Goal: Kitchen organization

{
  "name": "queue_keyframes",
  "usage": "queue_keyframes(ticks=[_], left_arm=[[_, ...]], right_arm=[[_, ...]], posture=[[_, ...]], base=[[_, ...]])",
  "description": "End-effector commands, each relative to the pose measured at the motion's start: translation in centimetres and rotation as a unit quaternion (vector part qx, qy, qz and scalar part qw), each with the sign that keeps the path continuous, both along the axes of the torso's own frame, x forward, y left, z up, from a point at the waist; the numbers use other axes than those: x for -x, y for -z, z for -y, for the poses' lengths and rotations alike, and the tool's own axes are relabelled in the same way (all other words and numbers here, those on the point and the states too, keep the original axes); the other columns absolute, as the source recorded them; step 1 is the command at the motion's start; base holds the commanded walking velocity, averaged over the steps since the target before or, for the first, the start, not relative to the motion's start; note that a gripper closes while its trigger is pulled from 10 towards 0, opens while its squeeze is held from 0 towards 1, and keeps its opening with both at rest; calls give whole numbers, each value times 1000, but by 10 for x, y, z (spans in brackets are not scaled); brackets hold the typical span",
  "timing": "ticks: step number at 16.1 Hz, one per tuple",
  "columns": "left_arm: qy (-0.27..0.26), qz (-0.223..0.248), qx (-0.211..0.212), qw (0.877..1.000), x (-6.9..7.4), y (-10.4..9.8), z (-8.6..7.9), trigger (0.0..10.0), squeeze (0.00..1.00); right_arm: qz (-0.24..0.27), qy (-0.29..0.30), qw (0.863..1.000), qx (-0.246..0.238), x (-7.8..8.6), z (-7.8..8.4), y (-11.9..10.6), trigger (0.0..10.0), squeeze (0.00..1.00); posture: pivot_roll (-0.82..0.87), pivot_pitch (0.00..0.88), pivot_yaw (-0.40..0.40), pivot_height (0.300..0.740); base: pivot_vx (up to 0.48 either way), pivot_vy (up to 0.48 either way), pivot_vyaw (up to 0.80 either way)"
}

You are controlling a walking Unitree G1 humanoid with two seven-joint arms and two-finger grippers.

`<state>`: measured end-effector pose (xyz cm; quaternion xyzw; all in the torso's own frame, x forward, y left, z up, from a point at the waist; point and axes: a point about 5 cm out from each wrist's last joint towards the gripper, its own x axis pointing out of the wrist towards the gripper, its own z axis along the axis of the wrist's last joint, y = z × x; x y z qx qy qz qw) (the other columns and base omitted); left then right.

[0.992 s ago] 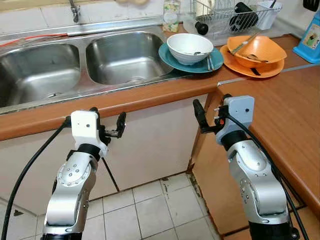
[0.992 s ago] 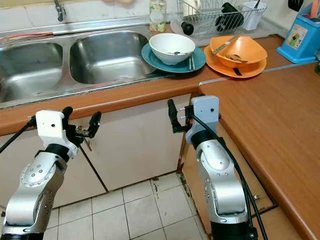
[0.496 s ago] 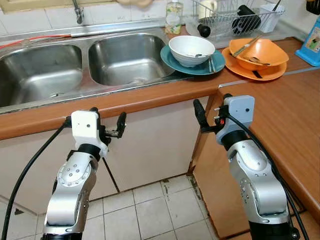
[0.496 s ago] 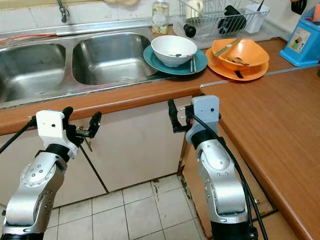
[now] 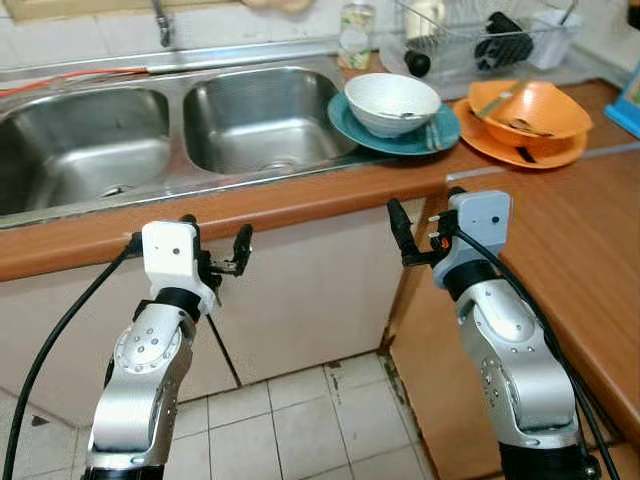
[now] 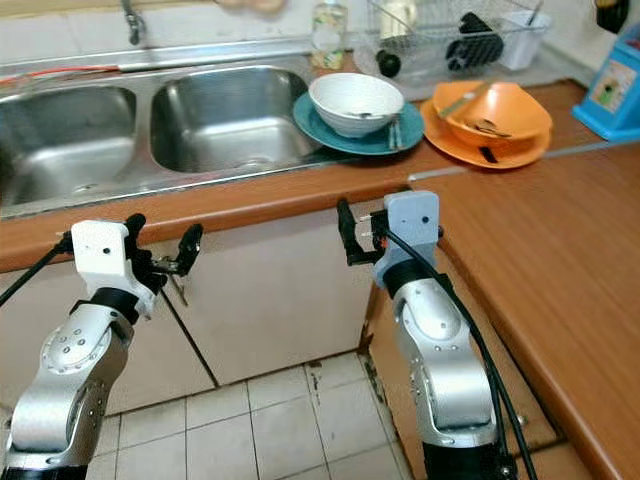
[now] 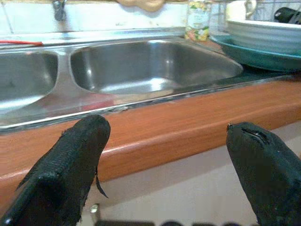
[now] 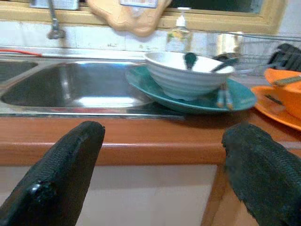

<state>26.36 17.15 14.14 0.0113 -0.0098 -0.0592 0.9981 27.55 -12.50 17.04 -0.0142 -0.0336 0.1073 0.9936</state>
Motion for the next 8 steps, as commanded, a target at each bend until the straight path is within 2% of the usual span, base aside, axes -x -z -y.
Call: queue_keyframes(ticks=[1,8], left_arm=[[3,9,-2,1000,-1,-6,3,10000,0],[6,6,-2,1000,0,-4,3,10000,0]], right_arm=[[7,-3,1000,1,0,0,-5,10000,1000],[6,-11,1000,8,3,-1,-4,10000,1000]], posture=[[-30,0,25,740],[-38,0,29,740]], base=[[364,0,0],[365,0,0]])
